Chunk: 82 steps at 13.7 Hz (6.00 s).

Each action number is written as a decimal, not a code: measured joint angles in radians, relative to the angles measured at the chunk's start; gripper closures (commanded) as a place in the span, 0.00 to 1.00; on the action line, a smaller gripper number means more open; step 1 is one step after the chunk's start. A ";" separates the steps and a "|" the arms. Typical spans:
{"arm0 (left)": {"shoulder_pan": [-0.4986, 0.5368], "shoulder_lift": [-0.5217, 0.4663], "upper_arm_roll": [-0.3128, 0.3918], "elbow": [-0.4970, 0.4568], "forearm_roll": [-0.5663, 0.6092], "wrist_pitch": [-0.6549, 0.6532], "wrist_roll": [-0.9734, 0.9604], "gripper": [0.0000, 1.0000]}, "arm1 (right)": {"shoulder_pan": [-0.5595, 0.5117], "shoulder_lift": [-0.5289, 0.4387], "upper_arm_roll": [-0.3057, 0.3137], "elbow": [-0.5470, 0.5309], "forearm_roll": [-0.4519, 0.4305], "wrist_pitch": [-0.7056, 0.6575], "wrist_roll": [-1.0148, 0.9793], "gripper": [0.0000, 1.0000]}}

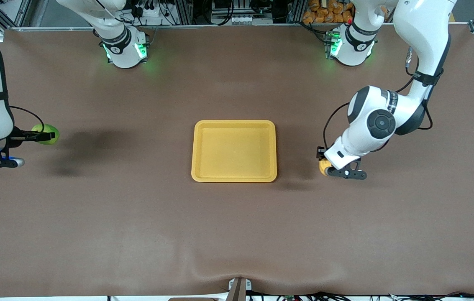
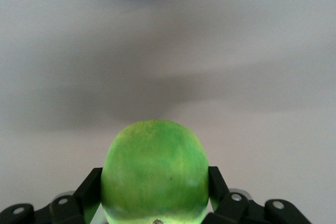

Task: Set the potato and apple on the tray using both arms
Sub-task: 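Carry the potato onto the tray with the left gripper while the right lifts the apple, then release the potato and withdraw the left gripper while the right carries the apple, then lower the apple onto the tray and open the right gripper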

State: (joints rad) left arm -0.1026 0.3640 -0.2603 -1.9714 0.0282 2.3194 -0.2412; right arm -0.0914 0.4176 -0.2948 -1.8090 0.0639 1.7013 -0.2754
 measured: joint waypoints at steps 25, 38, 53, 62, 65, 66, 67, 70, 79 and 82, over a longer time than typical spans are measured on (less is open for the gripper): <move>-0.346 0.253 -0.007 0.234 0.022 -0.007 -0.392 0.65 | 0.000 -0.075 0.441 0.097 0.095 -0.181 0.741 1.00; -0.320 0.228 0.009 0.304 0.028 -0.101 -0.392 0.00 | 0.005 -0.052 0.679 0.013 0.109 0.062 1.130 1.00; -0.057 -0.075 0.016 0.533 0.032 -0.643 -0.327 0.00 | 0.184 0.107 0.767 0.004 0.110 0.408 1.538 1.00; 0.071 -0.205 0.019 0.534 0.033 -0.737 -0.323 0.00 | 0.250 0.198 0.739 0.005 0.105 0.550 1.583 1.00; 0.102 -0.243 0.021 0.534 0.033 -0.752 -0.279 0.00 | 0.309 0.216 0.696 0.007 0.105 0.588 1.593 1.00; 0.109 -0.252 0.023 0.534 0.033 -0.752 -0.259 0.00 | 0.322 0.223 0.688 0.008 0.105 0.606 1.599 1.00; 0.113 -0.259 0.024 0.534 0.033 -0.755 -0.247 0.00 | 0.329 0.228 0.683 0.008 0.105 0.615 1.601 0.85; 0.114 -0.277 0.023 0.534 0.033 -0.790 -0.238 0.00 | 0.332 0.241 0.679 0.011 0.105 0.622 1.605 0.00; 0.101 -0.318 0.082 0.525 0.033 -0.826 -0.081 0.00 | 0.312 0.241 0.662 0.113 0.105 0.437 1.620 0.00; 0.069 -0.330 0.146 0.497 0.033 -0.838 -0.013 0.00 | 0.302 0.238 0.662 0.155 0.091 0.385 1.620 0.00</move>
State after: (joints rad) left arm -0.0333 0.0344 -0.1143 -1.4742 0.0608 1.4812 -0.2541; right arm 0.2104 0.6555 0.3675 -1.6540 0.1545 2.0860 1.3447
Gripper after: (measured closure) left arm 0.000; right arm 0.000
